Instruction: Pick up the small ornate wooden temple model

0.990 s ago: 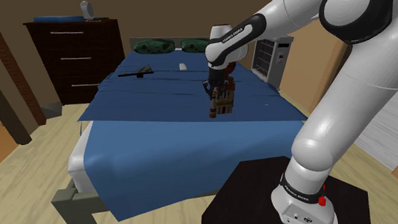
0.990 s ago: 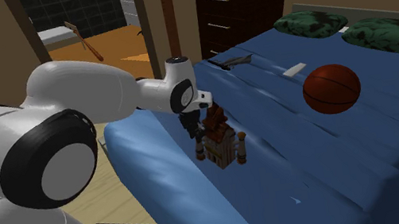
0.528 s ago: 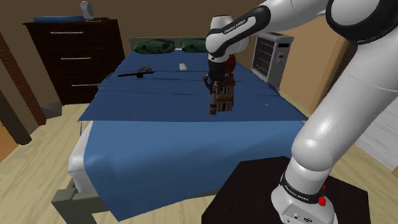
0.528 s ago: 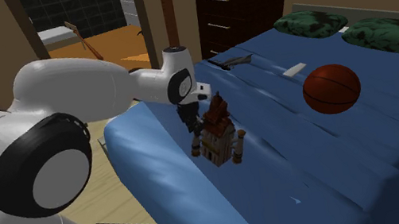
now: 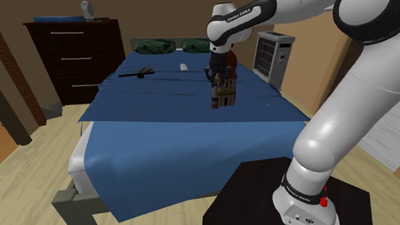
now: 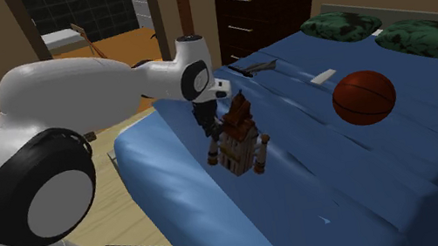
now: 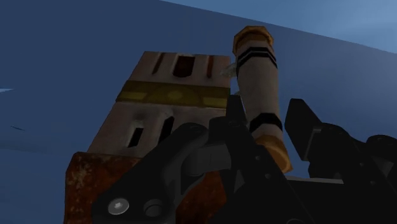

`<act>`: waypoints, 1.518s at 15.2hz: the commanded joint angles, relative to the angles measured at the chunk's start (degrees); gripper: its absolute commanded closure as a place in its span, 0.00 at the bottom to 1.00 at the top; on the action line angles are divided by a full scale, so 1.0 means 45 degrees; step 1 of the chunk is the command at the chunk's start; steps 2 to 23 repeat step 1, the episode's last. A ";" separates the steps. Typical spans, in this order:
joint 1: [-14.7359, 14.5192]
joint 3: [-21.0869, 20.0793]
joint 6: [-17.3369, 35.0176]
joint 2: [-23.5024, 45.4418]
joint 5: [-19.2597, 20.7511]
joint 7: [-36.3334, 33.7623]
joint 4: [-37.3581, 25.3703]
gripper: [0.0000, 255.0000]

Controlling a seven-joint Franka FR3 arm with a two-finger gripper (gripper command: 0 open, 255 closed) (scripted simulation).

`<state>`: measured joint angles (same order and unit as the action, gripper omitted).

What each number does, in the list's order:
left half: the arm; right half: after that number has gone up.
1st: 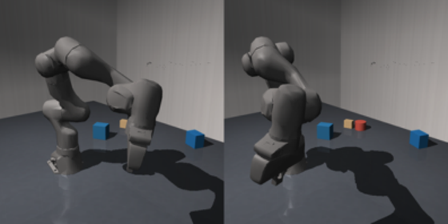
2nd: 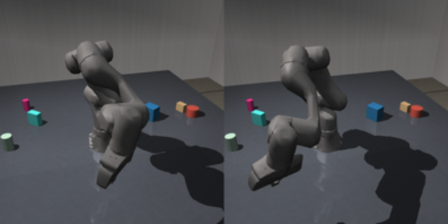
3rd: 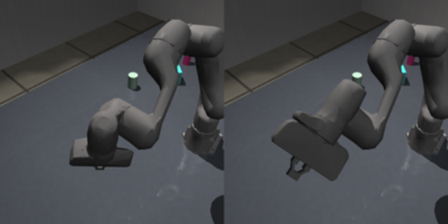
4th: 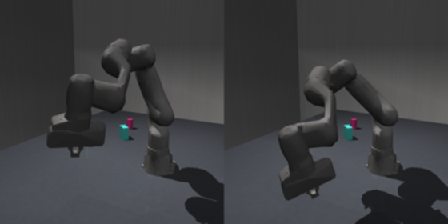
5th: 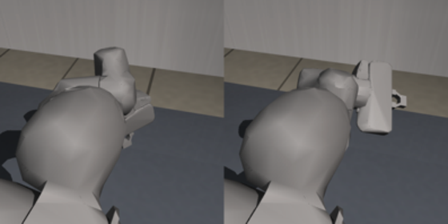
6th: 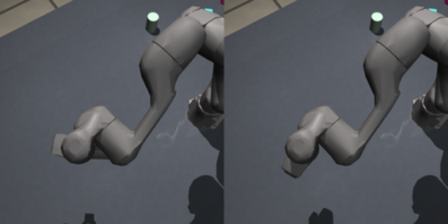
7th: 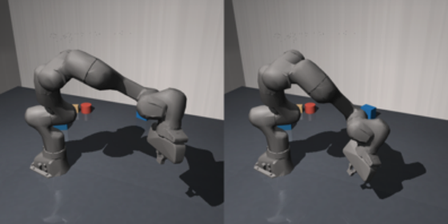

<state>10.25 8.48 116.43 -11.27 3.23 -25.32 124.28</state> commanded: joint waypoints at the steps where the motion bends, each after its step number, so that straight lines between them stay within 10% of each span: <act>1: 0.0000 -0.0007 -0.0086 -0.0073 0.0012 -0.0007 -0.0046 1.00; 23: 0.0000 -0.0007 -0.0086 -0.0073 0.0012 -0.0007 -0.0046 1.00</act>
